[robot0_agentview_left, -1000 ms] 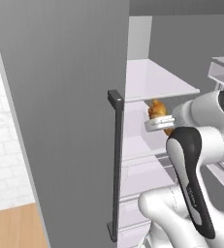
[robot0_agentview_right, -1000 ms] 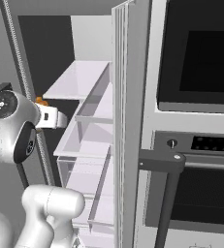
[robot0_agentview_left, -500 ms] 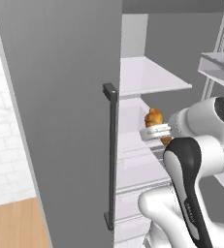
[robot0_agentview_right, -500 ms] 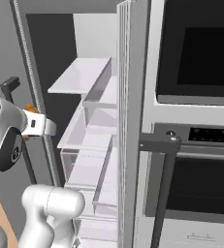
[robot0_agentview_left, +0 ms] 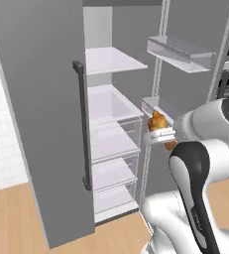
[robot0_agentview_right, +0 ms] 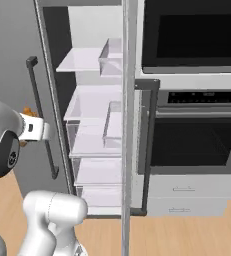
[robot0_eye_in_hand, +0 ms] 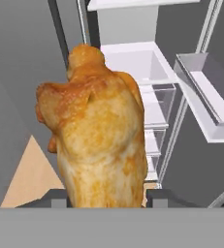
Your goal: Place one mushroom and one chicken drumstick in each tupperware on the nearby counter, to pack two identical lunches.
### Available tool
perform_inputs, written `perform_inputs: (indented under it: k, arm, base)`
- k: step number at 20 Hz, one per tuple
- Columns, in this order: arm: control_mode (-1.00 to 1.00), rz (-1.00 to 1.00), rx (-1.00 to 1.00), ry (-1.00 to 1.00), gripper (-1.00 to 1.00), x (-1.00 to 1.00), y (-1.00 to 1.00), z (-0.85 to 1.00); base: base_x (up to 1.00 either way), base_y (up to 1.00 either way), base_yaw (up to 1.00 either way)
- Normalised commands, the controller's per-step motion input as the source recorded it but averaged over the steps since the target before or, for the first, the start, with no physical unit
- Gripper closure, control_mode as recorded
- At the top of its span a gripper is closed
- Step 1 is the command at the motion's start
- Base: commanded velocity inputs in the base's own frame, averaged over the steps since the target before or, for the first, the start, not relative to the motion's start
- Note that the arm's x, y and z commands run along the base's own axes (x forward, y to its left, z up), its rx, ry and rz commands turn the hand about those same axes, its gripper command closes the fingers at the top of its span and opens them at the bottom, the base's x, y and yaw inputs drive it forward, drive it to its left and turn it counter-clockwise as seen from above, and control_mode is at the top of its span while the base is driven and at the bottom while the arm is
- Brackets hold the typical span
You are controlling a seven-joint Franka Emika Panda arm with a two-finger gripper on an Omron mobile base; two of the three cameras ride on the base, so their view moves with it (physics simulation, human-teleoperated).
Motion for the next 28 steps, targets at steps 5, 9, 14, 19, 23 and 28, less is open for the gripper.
perform_inputs:
  k: [5, 9, 14, 19, 23, 28]
  arm:
    - [1.0, 0.0, 0.0, 0.0, 1.0, 0.0, 0.0, 0.0]
    - [1.0, 0.0, 0.0, 0.0, 1.0, 0.0, 0.0, 0.0]
    - [1.0, 0.0, 0.0, 0.0, 1.0, 0.0, 0.0, 0.0]
    - [1.0, 0.0, 0.0, 0.0, 1.0, 0.0, 0.0, 0.0]
    - [1.0, 0.0, 0.0, 0.0, 1.0, 0.0, 0.0, 0.0]
    - [1.0, 0.0, 0.0, 0.0, 1.0, 0.0, 0.0, 0.0]
  base:
    - [-0.95, 0.0, -0.71]
    - [-0.81, 0.0, -0.76]
    - [-0.22, -0.24, -0.79]
    - [0.58, -0.56, -0.57]
    - [1.0, -0.37, -0.17]
    - [1.0, -0.42, 0.02]
